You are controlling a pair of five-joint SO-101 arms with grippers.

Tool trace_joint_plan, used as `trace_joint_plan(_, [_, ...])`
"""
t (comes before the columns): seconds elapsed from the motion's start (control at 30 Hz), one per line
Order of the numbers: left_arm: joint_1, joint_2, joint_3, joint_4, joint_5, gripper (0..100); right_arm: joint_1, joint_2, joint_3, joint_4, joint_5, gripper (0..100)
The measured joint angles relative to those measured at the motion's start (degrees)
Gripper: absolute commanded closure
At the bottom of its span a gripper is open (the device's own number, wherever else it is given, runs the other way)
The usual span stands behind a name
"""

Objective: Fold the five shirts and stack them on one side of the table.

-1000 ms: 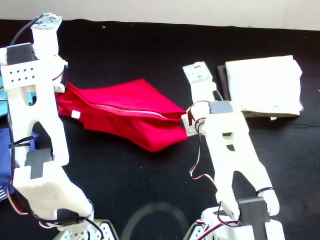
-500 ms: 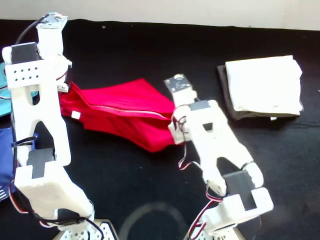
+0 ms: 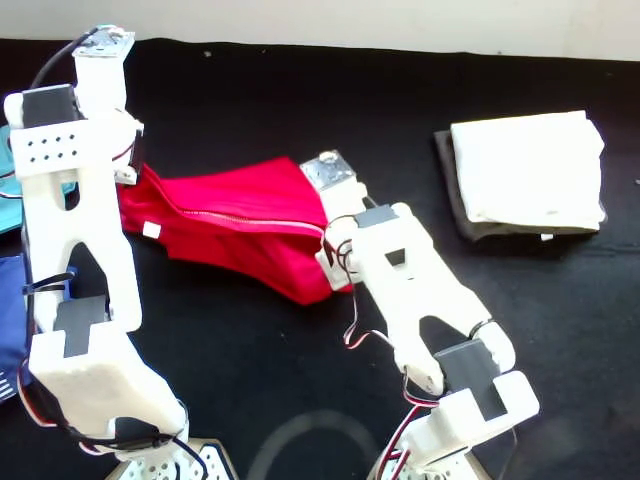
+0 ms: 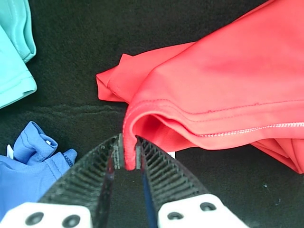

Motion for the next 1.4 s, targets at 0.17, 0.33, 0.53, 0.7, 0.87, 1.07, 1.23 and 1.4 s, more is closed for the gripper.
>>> trace_joint_plan(0.17, [0.00, 0.00, 0.00, 0.00, 0.00, 99, 0.00, 0.09, 0.00, -0.53, 0.00, 76.7])
trace_joint_plan(0.33, [0.00, 0.00, 0.00, 0.00, 0.00, 99, 0.00, 2.55, -0.09, -0.53, 0.00, 79.7])
trace_joint_plan(0.53, [0.00, 0.00, 0.00, 0.00, 0.00, 99, 0.09, 8.44, -3.08, -0.44, 0.00, 80.7])
trace_joint_plan(0.7, [0.00, 0.00, 0.00, 0.00, 0.00, 99, 0.26, 7.56, -3.34, -0.44, 0.00, 89.2])
trace_joint_plan(0.87, [0.00, 0.00, 0.00, 0.00, 0.00, 99, -0.09, 3.78, -3.16, -0.53, 0.00, 94.7])
trace_joint_plan(1.07, [0.00, 0.00, 0.70, 0.00, 0.00, 99, 1.49, -2.02, -3.16, 0.88, 0.00, 99.4])
trace_joint_plan(1.23, [1.23, 0.00, 5.80, -0.18, 0.09, 99, 8.44, -8.53, -3.16, 6.07, 0.00, 99.3])
trace_joint_plan(1.4, [7.12, 0.00, 10.55, -0.35, 0.09, 99, 17.58, -17.93, -3.16, 7.38, 0.00, 99.2])
